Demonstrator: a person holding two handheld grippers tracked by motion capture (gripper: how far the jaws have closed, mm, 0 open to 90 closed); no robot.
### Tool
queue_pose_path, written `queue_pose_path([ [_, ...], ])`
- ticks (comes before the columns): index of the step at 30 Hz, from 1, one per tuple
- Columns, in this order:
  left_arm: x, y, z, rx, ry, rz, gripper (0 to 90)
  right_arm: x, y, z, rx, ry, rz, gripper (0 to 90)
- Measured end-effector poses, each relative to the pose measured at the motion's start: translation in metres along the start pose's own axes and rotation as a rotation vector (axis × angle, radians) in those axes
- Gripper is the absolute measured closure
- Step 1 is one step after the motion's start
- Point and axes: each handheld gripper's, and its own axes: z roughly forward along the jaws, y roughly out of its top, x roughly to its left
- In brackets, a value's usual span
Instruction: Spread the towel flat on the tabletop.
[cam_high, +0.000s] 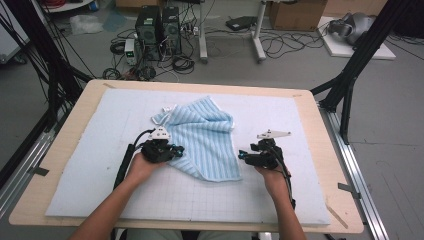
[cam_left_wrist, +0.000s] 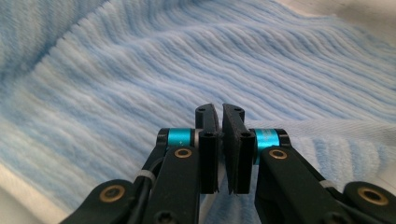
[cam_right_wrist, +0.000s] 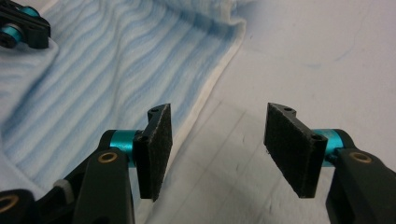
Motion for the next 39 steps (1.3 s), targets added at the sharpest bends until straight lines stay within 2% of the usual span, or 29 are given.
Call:
queue_pose_path([
  [4, -0.011, -0.006, -0.016, -0.044, -0.026, -0.014, 84.8, 0.008, -0.012, -0.005, -0.014, -0.002, 0.010, 41.4],
  [7, -0.020, -0.014, -0.028, -0.047, -0.039, -0.008, 84.7, 0.016, -0.020, -0.009, -0.023, -0.001, 0.010, 41.5],
  [11, -0.027, -0.027, -0.043, -0.037, -0.048, -0.020, 84.6, 0.023, -0.025, -0.010, -0.028, -0.011, 0.006, 42.0],
  [13, -0.027, -0.032, -0.052, -0.053, -0.051, -0.048, 83.0, 0.025, -0.026, -0.009, -0.031, -0.014, 0.006, 42.1],
  [14, -0.026, -0.034, -0.057, -0.072, -0.041, -0.072, 74.1, 0.026, -0.026, -0.009, -0.030, -0.016, 0.000, 42.3],
  [16, -0.020, -0.035, -0.066, -0.113, 0.007, -0.124, 44.9, 0.028, -0.026, -0.007, -0.027, -0.011, 0.000, 42.9],
  [17, -0.016, -0.036, -0.070, -0.143, 0.023, -0.143, 42.2, 0.029, -0.026, -0.006, -0.031, -0.013, -0.003, 44.1],
  [19, -0.008, -0.037, -0.073, -0.164, 0.054, -0.168, 42.1, 0.030, -0.025, -0.004, -0.040, -0.010, -0.011, 47.9],
  [23, 0.003, -0.033, -0.061, -0.138, 0.099, -0.195, 41.6, 0.035, -0.021, 0.006, -0.015, -0.007, -0.031, 57.2],
  [25, 0.005, -0.031, -0.050, -0.107, 0.141, -0.186, 42.1, 0.039, -0.019, 0.011, 0.013, -0.031, -0.067, 60.3],
  [27, 0.006, -0.030, -0.040, -0.074, 0.155, -0.188, 41.5, 0.041, -0.018, 0.016, 0.029, -0.031, -0.075, 63.1],
  [30, 0.005, -0.028, -0.030, -0.021, 0.170, -0.179, 41.9, 0.042, -0.018, 0.019, 0.039, -0.041, -0.076, 68.4],
  [32, 0.002, -0.027, -0.029, -0.006, 0.175, -0.148, 45.5, 0.041, -0.018, 0.018, 0.041, -0.033, -0.078, 75.0],
  [34, -0.002, -0.026, -0.028, 0.014, 0.159, -0.085, 62.9, 0.043, -0.018, 0.018, 0.045, -0.023, -0.093, 82.3],
  [35, -0.003, -0.026, -0.028, 0.018, 0.123, -0.058, 74.7, 0.045, -0.018, 0.018, 0.050, -0.023, -0.095, 84.1],
  [36, -0.005, -0.026, -0.027, 0.021, 0.114, -0.046, 83.2, 0.046, -0.018, 0.018, 0.052, -0.027, -0.103, 85.5],
  [39, -0.008, -0.028, -0.030, 0.022, 0.094, -0.043, 84.8, 0.048, -0.019, 0.015, 0.068, -0.018, -0.104, 86.1],
])
